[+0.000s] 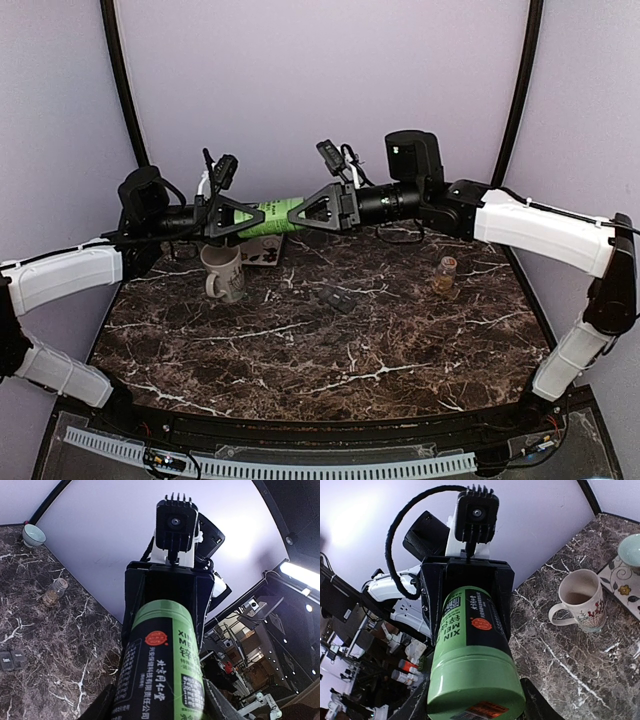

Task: Sort the pills into containers
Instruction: Unscrew the lid of the pill bottle.

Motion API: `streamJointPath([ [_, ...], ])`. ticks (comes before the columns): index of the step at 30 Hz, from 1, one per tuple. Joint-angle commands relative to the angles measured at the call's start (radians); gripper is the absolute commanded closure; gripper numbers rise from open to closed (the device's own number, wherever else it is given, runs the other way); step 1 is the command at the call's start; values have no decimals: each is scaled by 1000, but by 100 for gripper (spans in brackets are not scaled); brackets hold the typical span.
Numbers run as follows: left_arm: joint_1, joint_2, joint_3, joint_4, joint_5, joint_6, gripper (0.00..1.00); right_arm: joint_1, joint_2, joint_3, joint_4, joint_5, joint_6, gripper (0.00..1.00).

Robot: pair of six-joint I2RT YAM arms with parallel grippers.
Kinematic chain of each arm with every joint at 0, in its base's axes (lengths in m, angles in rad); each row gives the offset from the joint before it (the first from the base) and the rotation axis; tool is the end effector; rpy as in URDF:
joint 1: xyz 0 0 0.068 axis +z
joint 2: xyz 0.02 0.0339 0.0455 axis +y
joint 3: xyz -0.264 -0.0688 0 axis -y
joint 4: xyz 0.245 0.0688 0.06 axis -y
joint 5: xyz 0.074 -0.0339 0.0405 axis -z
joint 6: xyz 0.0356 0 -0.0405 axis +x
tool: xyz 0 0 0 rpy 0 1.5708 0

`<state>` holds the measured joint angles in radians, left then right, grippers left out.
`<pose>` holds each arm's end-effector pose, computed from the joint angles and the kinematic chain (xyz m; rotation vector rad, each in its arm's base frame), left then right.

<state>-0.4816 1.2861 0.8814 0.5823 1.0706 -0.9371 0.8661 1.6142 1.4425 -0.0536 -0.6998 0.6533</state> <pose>0.2375 -0.1594 0.3416 0.6853 1.6721 -1.8112 0.2298 0.3057 0.3719 -0.7950 1.9376 1.6356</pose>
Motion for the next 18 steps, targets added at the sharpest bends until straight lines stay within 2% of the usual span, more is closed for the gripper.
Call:
streamJointPath([
  [1, -1, -3, 58, 152, 49, -118, 100, 8, -13, 2, -130, 36, -239, 84],
  [9, -1, 16, 56, 258, 78, -230, 100, 27, -69, -18, -209, 180, -423, 83],
  [14, -1, 7, 51, 249, 80, -234, 100, 33, -86, -29, -196, 211, -450, 71],
  [18, -1, -5, 48, 208, 76, -203, 100, 33, -73, -6, -204, 191, -451, 53],
])
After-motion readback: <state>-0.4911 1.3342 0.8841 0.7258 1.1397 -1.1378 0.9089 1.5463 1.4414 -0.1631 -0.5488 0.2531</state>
